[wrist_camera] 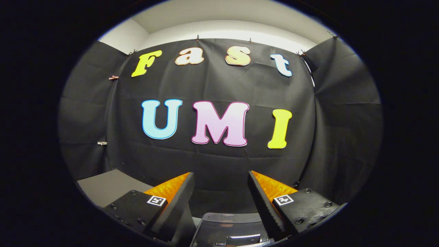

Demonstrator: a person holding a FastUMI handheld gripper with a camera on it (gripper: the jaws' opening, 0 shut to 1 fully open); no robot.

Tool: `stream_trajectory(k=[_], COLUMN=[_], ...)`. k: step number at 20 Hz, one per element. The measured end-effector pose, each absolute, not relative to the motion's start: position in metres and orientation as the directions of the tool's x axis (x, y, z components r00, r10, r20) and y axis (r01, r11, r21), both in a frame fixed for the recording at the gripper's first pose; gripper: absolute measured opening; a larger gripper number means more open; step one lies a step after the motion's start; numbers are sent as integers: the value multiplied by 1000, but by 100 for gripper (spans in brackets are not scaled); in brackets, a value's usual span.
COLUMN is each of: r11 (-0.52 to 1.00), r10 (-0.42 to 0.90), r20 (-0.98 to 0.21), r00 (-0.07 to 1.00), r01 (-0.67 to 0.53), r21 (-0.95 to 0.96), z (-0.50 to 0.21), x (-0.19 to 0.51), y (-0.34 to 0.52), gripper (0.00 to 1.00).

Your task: Put the clothes into the washing machine and then close the washing machine lid.

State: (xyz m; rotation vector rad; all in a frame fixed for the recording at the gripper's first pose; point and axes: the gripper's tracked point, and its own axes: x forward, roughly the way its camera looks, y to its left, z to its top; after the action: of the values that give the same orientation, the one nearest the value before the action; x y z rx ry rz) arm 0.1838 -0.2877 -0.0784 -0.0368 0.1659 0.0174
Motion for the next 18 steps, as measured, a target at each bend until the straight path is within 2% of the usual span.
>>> stream_trajectory(k=[18], r11=[998], r10=[10], r20=[-166], r00=[986], r01=[-1], r21=[59], z=[-75], x=[183], y=[-290], gripper=[98])
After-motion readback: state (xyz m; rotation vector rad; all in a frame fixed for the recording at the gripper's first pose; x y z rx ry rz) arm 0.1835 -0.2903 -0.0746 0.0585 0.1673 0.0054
